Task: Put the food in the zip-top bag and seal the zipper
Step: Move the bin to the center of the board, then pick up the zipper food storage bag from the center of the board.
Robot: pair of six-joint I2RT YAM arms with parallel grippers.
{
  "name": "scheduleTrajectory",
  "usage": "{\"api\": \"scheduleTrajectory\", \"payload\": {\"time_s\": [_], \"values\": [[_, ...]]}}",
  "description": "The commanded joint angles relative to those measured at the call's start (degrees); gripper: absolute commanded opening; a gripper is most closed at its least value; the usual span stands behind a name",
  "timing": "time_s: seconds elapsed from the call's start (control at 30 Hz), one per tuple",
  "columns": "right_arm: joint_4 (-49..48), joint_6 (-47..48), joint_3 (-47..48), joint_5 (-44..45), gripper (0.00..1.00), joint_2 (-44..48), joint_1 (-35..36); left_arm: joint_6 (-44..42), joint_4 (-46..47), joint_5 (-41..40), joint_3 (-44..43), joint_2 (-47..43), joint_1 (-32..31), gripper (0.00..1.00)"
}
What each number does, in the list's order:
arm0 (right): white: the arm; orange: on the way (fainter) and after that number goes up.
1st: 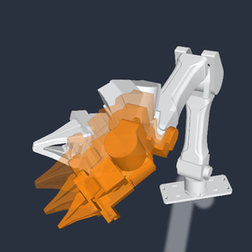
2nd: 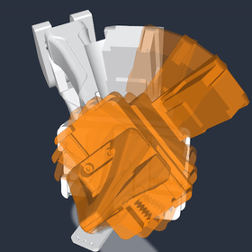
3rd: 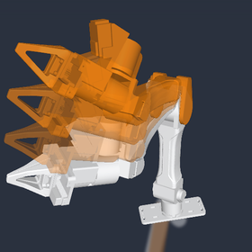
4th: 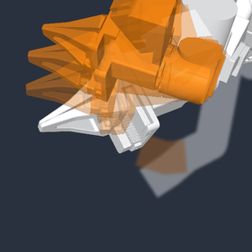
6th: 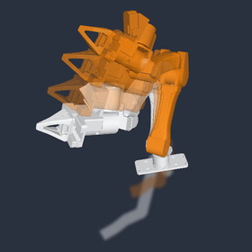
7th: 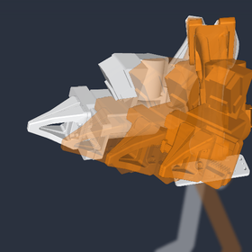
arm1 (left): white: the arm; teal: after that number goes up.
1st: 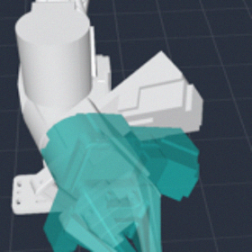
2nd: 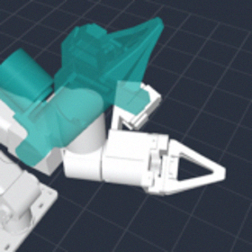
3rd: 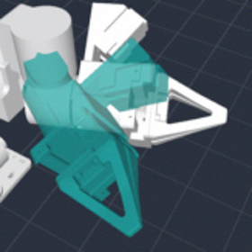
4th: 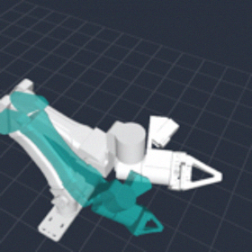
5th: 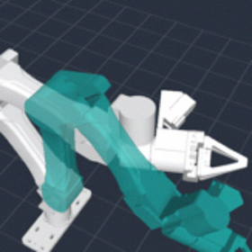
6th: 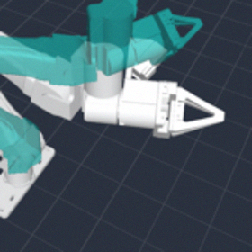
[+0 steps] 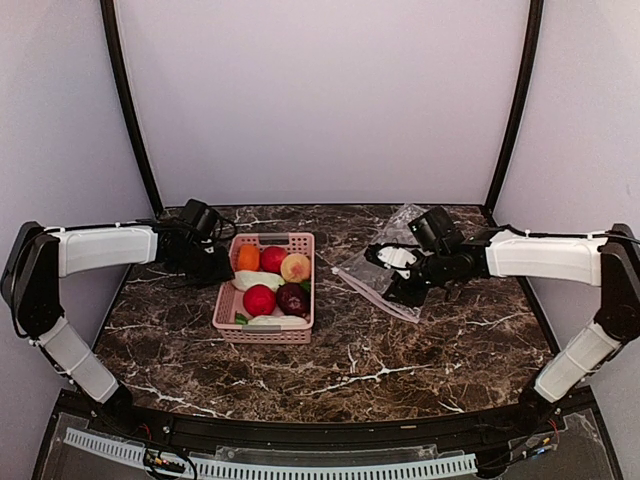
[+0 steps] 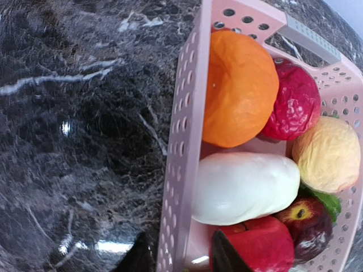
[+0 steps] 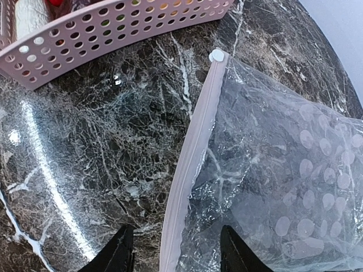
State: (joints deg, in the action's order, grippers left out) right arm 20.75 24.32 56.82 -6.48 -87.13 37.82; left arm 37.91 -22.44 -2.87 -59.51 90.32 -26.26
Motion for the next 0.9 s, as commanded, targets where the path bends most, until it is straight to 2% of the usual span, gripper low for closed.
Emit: {"api": "scheduleTrajectory", "payload": {"time_s": [0.0, 0.03, 0.17, 0.3, 0.43, 0.6, 0.87], "values": [[-1.73, -0.39, 2.4, 11.78, 0.49, -2.6, 3.85, 1.7, -2.02, -3.42, 0.34, -3.26, -0.02, 0.56], [-1.92, -0.79, 2.84, 13.6, 0.49, -3.49, 4.81, 1.36, -2.35, -4.23, 0.52, -4.03, -0.02, 0.62], [-2.05, -2.13, 5.39, 17.57, 0.49, -7.89, 7.72, -0.9, -0.84, -8.49, 3.43, -10.08, 0.0, 0.65], [-1.61, -2.76, 8.54, 22.31, 0.53, -12.7, 10.13, -2.65, -2.23, -12.41, 5.47, -14.67, 0.0, 0.65], [-1.52, -3.58, 10.43, 25.58, 0.54, -15.55, 11.05, -0.43, -3.69, -15.5, 7.19, -18.25, -0.02, 0.65], [-2.01, -2.85, 12.14, 31.87, 0.53, -19.56, 11.99, 1.48, -3.23, -16.9, 9.38, -22.05, -0.02, 0.64], [-3.06, -2.62, 12.84, 36.38, 0.45, -23.93, 11.97, 1.48, -3.05, -17.88, 10.67, -23.63, -0.02, 0.63]]}}
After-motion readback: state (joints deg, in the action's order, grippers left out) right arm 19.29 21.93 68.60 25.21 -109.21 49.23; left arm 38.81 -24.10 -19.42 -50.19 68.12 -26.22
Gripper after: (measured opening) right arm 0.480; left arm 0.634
